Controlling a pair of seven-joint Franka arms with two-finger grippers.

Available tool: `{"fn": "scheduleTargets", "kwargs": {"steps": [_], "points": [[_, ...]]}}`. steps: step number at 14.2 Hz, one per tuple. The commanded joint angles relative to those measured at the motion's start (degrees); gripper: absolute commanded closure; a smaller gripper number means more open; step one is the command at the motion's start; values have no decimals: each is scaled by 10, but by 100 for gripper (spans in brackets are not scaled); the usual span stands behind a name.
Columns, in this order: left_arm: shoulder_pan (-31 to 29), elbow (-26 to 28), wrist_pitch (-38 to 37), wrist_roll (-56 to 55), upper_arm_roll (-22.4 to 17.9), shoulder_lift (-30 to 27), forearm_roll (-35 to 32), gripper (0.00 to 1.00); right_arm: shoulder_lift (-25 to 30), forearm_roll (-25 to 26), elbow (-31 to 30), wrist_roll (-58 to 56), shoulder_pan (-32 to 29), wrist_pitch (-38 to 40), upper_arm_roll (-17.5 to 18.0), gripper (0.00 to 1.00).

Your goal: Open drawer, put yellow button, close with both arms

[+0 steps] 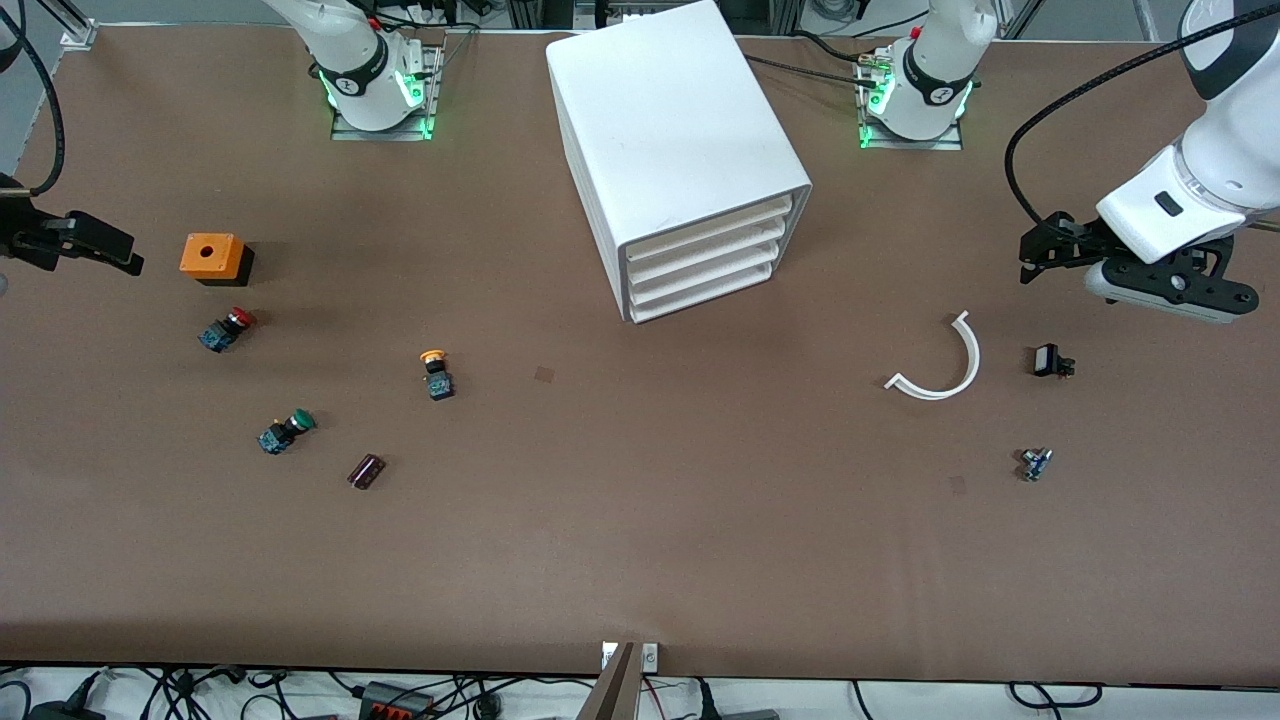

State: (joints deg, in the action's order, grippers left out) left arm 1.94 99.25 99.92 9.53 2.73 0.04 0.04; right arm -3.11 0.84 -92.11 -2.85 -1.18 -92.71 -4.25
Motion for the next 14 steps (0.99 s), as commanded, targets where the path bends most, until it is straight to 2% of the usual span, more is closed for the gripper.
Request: {"fn": "scheduleTargets", "kwargs": {"steps": [1, 8, 12, 14], "points": [[1, 1, -10, 11, 2, -9, -7, 0, 17, 0, -16, -5, 0, -4, 2, 0], [1, 1, -10, 10, 2, -9, -7, 0, 10, 0, -13, -17, 0, -5, 2, 0], [1, 1, -10, 8, 1, -9, -7, 0, -24, -3, -11, -30, 0, -18, 3, 0], [0, 1, -10, 7, 1, -9, -7, 0, -44, -21, -11, -31, 11, -26, 3, 0]]}}
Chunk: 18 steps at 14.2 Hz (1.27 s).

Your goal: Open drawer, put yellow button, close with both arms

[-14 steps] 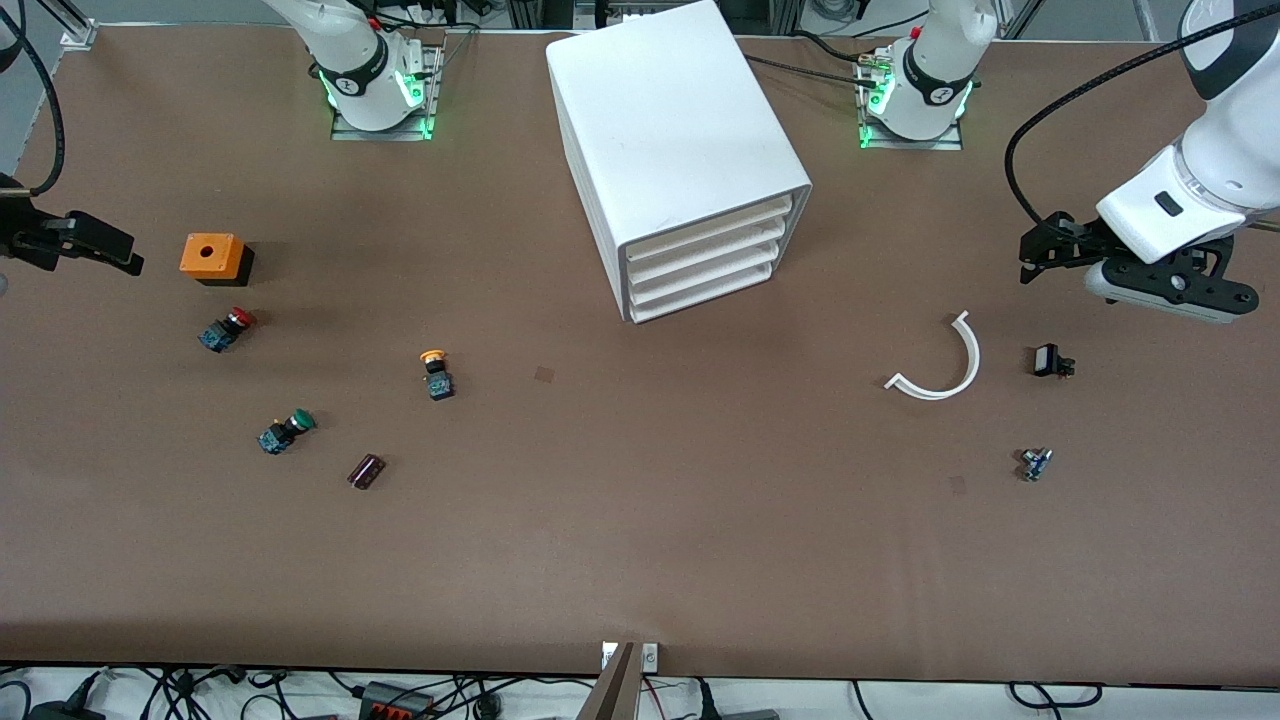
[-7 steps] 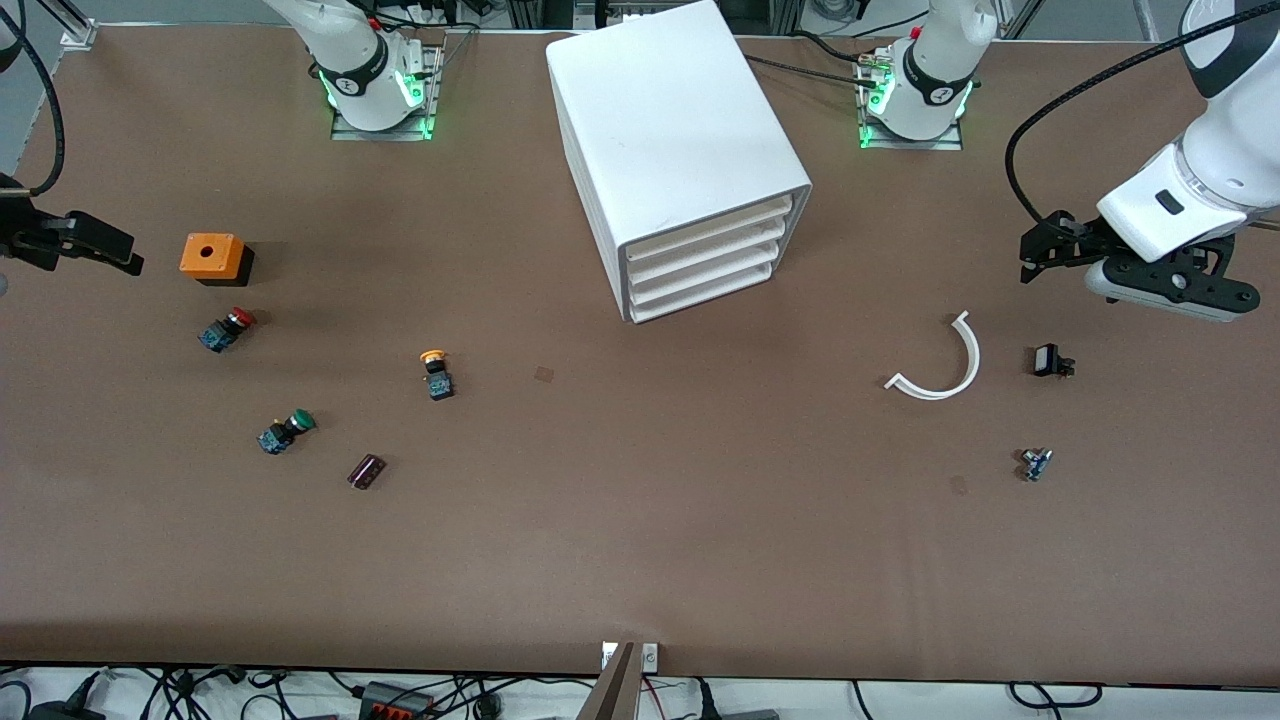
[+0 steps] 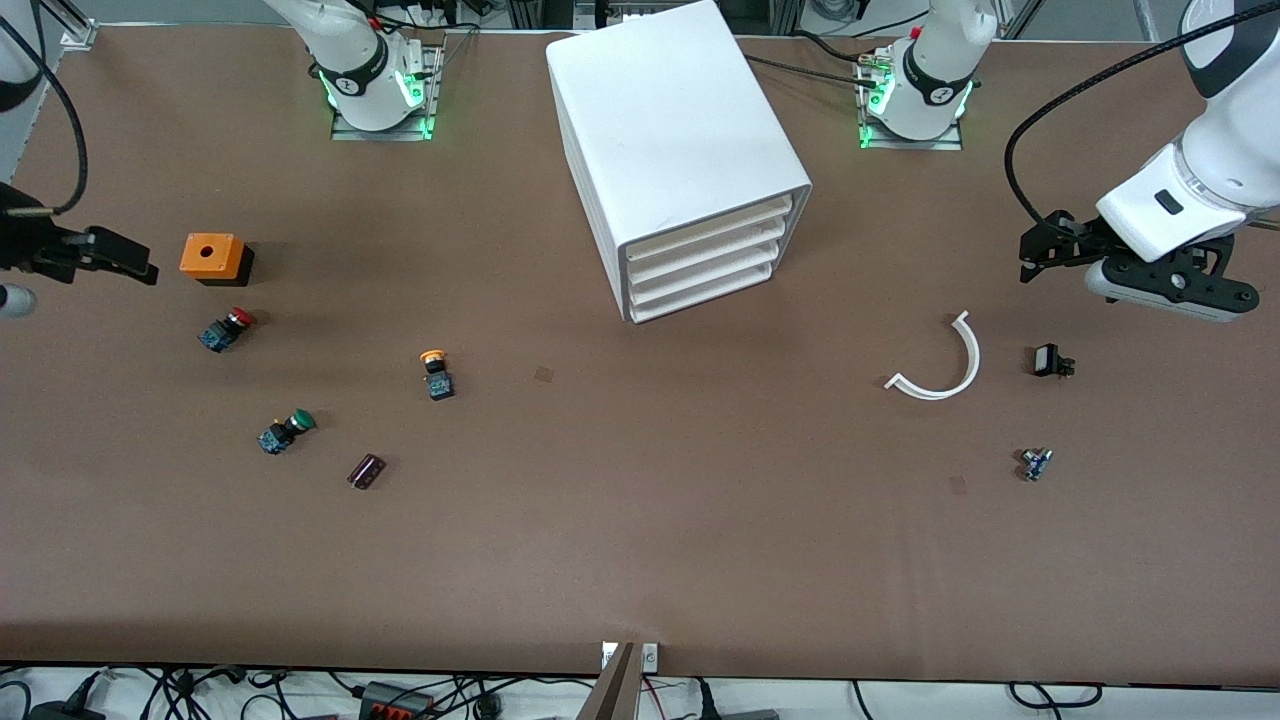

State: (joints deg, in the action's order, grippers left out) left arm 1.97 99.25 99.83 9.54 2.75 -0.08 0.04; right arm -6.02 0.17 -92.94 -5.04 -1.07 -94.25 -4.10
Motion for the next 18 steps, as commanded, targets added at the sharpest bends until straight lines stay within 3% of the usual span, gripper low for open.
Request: {"fn": "scheduleTargets", "kwargs": {"steps": [1, 9, 12, 16, 18], "points": [[0, 1, -9, 8, 1, -8, -7, 0, -24, -18, -3, -9, 13, -12, 1, 0], [1, 0, -49, 7, 1, -5, -4, 0, -103, -29, -2, -6, 99, -63, 1, 0], [6, -5, -84, 9, 1, 4, 2, 0, -135, -31, -2, -2, 124, -91, 1, 0], [23, -32, -190, 14, 1, 43, 3, 0, -165, -66, -2, -3, 132, -101, 1, 0], [28, -34, -198, 14, 5, 47, 4, 0, -180, -64, -2, -3, 134, -112, 1, 0]]}}
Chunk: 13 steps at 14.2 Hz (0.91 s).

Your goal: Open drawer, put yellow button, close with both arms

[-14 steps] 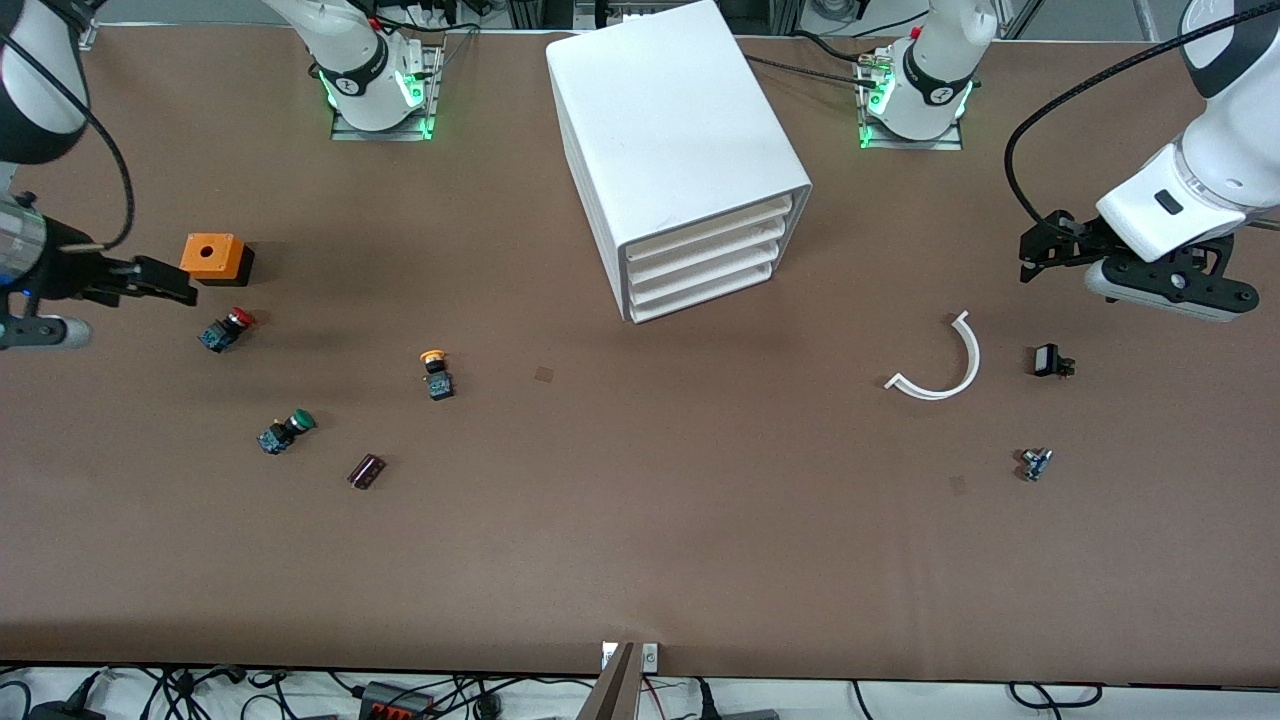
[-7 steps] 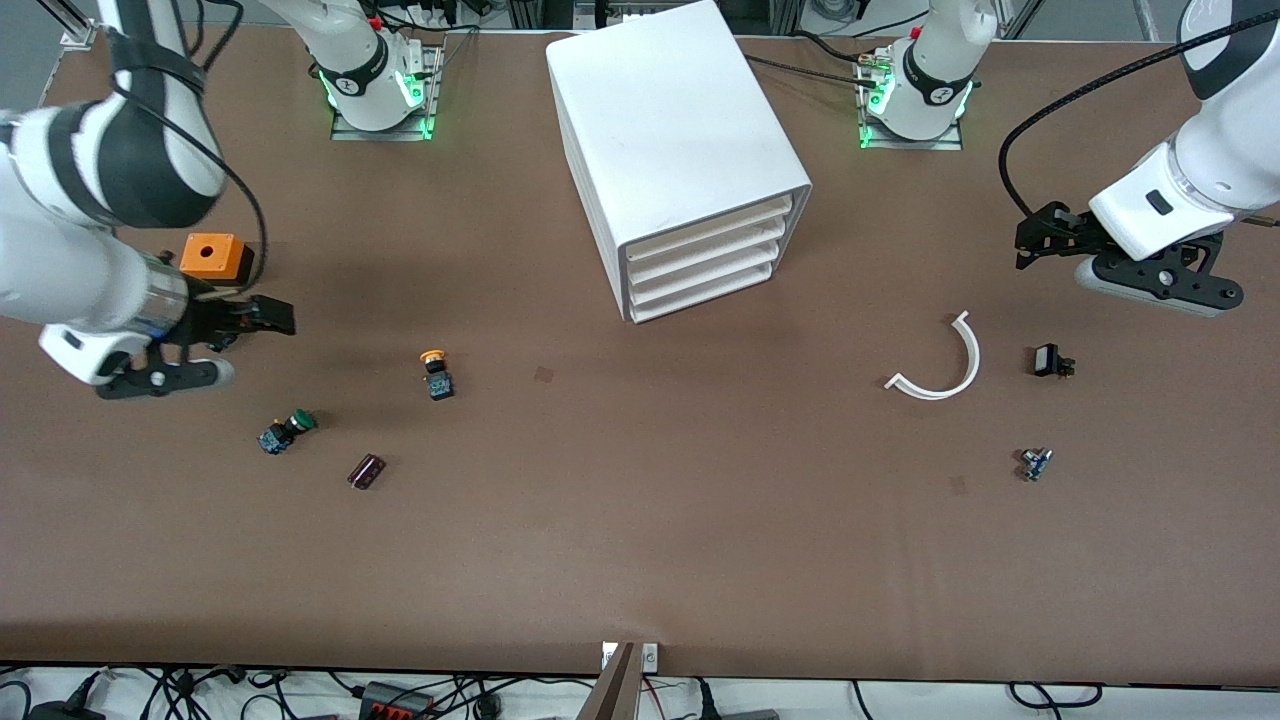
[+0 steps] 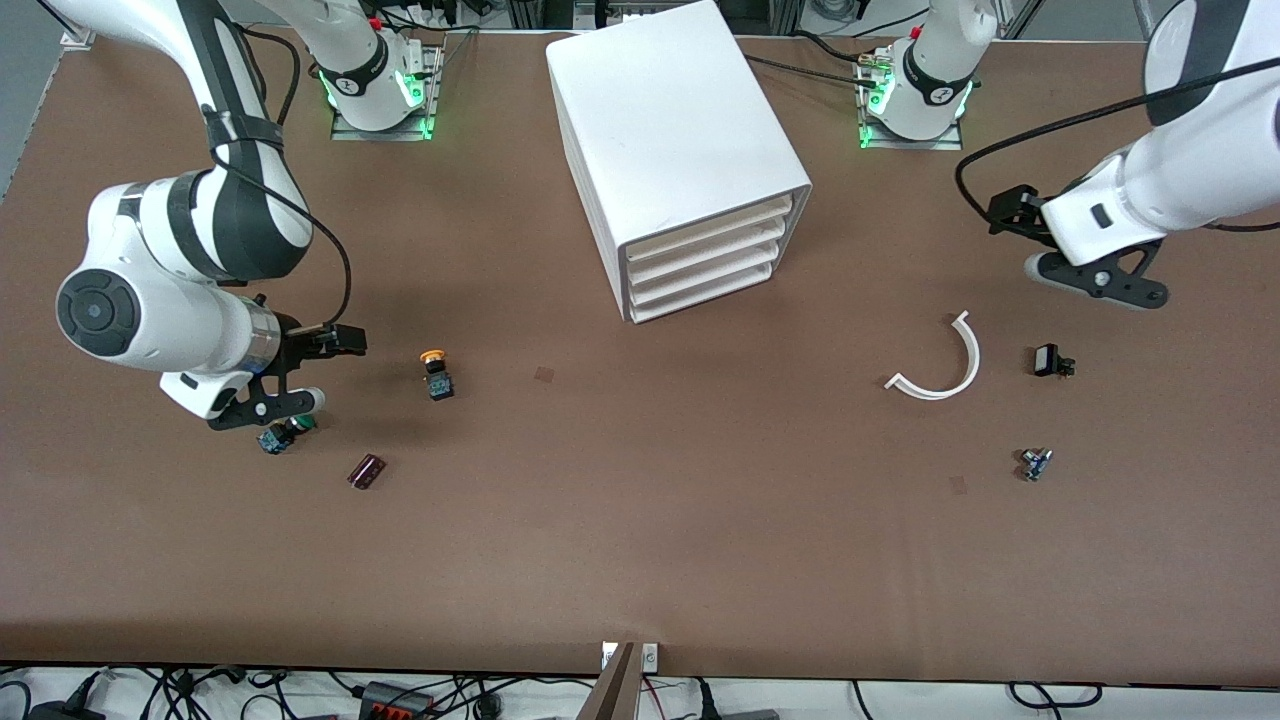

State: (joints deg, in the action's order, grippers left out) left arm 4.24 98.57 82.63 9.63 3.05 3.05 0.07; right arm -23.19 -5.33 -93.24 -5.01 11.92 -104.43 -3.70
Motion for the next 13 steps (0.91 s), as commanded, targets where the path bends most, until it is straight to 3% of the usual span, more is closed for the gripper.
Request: {"fn": "scheduleTargets", "kwargs": {"steps": [1, 5, 7, 9, 13], "points": [[10, -27, -32, 13, 2, 16, 7, 0, -18, -9, 1, -3, 6, -20, -3, 0], [15, -26, -54, 29, 2, 37, 115, 0, -54, -11, 1, 1, 26, -47, -3, 0], [14, -20, -53, 32, 1, 56, 222, 0, -73, -11, 1, 7, 35, -63, -3, 0], [17, -21, -48, 33, 3, 82, 279, 0, -90, -11, 1, 8, 47, -71, -3, 0], [23, -15, 17, 58, 39, 126, 368, 0, -120, -11, 1, 7, 55, -95, -3, 0]]}}
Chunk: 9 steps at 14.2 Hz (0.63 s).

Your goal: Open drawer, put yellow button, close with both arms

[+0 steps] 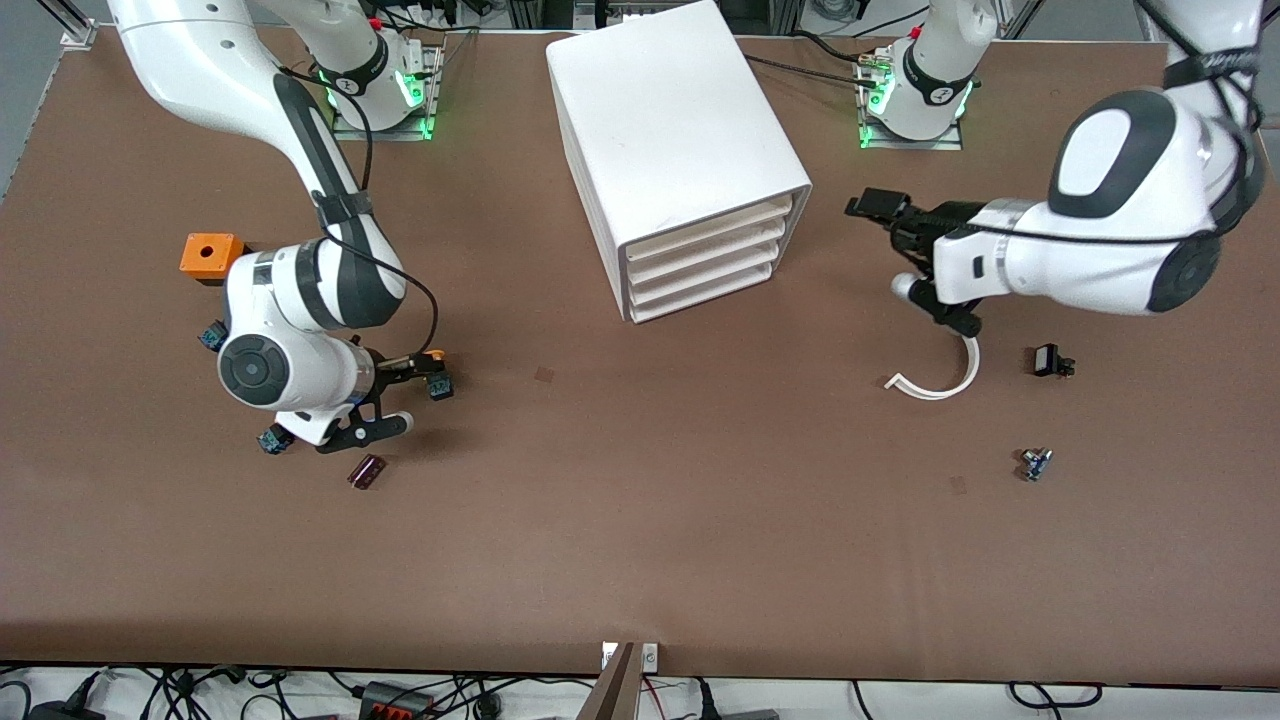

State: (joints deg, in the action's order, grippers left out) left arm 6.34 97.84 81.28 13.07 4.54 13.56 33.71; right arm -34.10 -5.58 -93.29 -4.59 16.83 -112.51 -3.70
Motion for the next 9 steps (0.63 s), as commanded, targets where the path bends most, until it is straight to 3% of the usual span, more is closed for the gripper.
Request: {"fn": "scheduleTargets", "kwargs": {"steps": [1, 6, 9], "points": [[2, -7, 53, 37, 32, 29, 43, 0, -19, -9, 1, 3, 13, -19, -3, 0], [-4, -3, 64, 159, 32, 92, 133, 0, -48, -9, 1, 12, 23, -30, -3, 0], [-5, 43, 65, 232, 32, 110, 209, 0, -59, -10, -1, 12, 29, -32, -3, 0]]}}
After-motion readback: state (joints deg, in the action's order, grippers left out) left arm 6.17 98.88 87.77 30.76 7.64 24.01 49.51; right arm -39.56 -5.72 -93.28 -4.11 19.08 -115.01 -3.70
